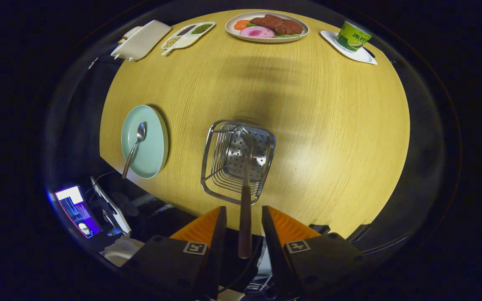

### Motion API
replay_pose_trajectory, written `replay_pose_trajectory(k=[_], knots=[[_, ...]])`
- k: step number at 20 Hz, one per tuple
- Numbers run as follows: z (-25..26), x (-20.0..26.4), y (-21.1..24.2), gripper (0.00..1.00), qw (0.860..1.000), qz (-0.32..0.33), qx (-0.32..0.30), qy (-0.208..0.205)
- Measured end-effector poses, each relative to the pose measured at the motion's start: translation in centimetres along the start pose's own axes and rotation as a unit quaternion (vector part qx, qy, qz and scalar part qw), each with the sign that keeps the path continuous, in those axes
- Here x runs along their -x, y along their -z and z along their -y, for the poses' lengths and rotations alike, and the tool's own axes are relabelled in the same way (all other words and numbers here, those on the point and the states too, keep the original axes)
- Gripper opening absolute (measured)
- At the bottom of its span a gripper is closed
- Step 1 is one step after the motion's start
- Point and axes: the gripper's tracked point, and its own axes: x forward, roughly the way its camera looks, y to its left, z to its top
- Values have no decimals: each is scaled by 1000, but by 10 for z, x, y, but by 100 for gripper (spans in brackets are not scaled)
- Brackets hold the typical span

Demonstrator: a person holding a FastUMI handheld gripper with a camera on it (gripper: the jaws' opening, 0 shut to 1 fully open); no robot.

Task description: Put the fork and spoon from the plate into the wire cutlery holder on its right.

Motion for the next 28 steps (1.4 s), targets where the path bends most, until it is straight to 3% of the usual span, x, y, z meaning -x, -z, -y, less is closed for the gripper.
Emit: replay_pose_trajectory(k=[1,3,8,10,14,18,21,24,28], knots=[[1,7,-8,78,1000,17,-8,0],[2,23,-20,97,998,55,-20,-3],[-15,66,-46,100,984,178,4,4],[-31,87,-53,100,971,237,31,21],[-78,122,-52,100,940,337,51,16],[-131,131,-44,99,920,386,58,4],[-173,109,-42,100,921,386,48,-11],[-220,69,-43,99,932,357,28,-51],[-262,15,-49,100,945,320,19,-57]])
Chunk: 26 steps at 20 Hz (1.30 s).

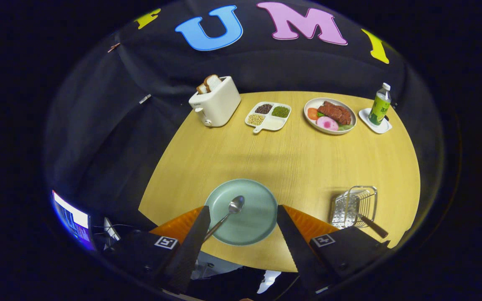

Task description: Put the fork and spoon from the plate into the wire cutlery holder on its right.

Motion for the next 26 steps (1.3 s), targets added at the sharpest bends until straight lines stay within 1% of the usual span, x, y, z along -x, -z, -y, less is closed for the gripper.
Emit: replay_pose_trajectory(k=[5,8,11,13,16,17,18,20,21,22,23,24,26], knots=[[-28,-57,39,100,998,-60,-19,8],[-30,-86,61,100,995,-92,-11,32],[-25,-109,82,100,991,-122,12,59],[-26,-119,97,100,987,-145,-2,63],[-28,-130,108,95,983,-169,-20,65],[-30,-132,112,89,982,-175,-18,64],[-30,-133,113,88,982,-177,-14,65],[-30,-134,118,77,981,-182,-10,67],[-31,-136,120,70,980,-186,-10,67],[-32,-136,120,67,980,-188,-12,67],[-31,-138,122,54,979,-191,-12,70],[-28,-137,123,47,978,-196,-11,74],[-26,-137,128,26,976,-203,-14,76]])
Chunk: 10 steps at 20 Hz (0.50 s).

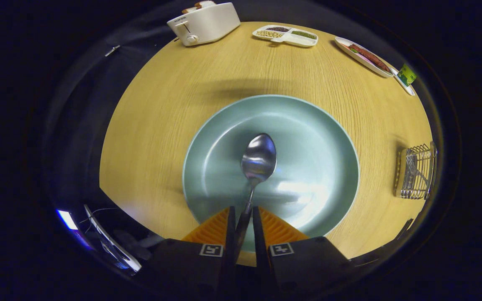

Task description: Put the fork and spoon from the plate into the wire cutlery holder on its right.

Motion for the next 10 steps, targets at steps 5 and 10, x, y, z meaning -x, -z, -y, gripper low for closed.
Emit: replay_pose_trajectory(k=[5,10], knots=[[6,1,-2,12,999,7,29,-33],[14,10,-4,6,998,8,14,-61]])
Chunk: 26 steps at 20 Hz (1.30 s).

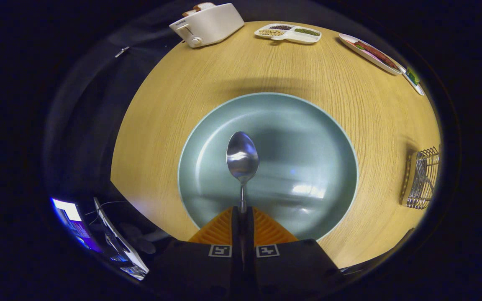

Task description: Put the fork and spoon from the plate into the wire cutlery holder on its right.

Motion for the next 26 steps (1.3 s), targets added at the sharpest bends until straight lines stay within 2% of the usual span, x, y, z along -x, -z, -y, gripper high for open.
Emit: replay_pose_trajectory(k=[7,13,15,18,23,26], knots=[[17,52,-10,6,999,27,5,-25],[62,137,-15,6,998,33,35,-33],[88,159,-13,6,998,13,49,-23],[145,197,-2,6,995,-27,91,18],[205,219,13,6,992,-84,77,44],[224,224,18,6,990,-122,56,39]])
